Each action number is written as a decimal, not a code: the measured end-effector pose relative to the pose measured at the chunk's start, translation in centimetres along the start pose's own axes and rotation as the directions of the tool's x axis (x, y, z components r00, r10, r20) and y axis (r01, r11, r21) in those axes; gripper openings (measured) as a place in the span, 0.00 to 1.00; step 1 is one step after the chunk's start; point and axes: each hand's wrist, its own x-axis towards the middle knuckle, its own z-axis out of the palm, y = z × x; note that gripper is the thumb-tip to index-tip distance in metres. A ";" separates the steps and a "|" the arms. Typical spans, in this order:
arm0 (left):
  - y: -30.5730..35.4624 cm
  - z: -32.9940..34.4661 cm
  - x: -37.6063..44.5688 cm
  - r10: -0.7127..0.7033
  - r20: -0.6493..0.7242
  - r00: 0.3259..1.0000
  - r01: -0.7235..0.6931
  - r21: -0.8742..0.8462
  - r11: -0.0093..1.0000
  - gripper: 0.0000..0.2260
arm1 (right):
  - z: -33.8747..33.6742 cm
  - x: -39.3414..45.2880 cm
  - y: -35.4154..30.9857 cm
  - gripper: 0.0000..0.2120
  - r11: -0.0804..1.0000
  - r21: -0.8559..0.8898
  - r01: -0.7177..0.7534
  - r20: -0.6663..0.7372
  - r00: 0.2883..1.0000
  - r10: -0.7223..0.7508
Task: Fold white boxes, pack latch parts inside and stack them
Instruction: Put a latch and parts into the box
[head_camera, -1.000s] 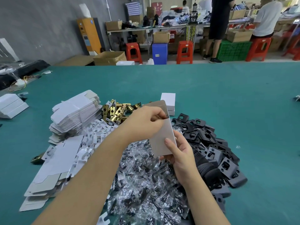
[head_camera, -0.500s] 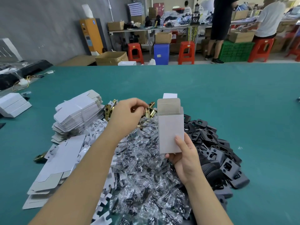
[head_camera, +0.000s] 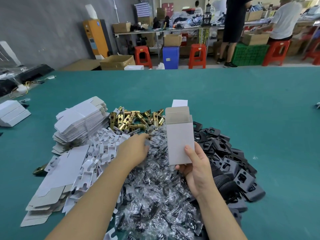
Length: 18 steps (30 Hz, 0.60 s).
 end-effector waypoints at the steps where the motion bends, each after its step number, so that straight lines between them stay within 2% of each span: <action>1: 0.1 0.0 0.1 -0.017 -0.011 1.000 0.018 0.020 1.000 0.15 | 0.0 0.0 0.0 0.14 1.000 -0.004 0.001 0.001 1.000 -0.001; 4: 0.2 0.0 0.7 -0.091 -0.038 0.995 0.094 0.066 0.993 0.09 | 0.0 0.1 0.2 0.19 1.000 -0.013 0.006 -0.008 1.000 -0.006; 8: 0.1 0.3 1.1 -0.123 -0.048 0.991 0.126 0.070 0.990 0.15 | -0.2 0.2 0.3 0.16 1.000 -0.023 0.006 -0.004 1.000 -0.006; 12: -0.1 -0.4 0.8 -0.115 -0.103 0.988 0.120 0.040 0.992 0.19 | -0.2 0.2 0.3 0.20 1.000 -0.017 0.008 0.003 1.000 -0.008; 15: -0.5 -2.4 0.7 -0.182 -0.170 0.968 0.160 -0.135 0.978 0.15 | -0.2 0.2 0.3 0.23 1.000 -0.027 0.005 -0.003 1.000 -0.005; 18: -1.1 -5.1 0.3 -0.248 -0.144 0.958 0.154 -0.473 0.867 0.12 | -0.2 0.2 0.3 0.25 0.999 -0.039 0.009 -0.008 1.000 -0.009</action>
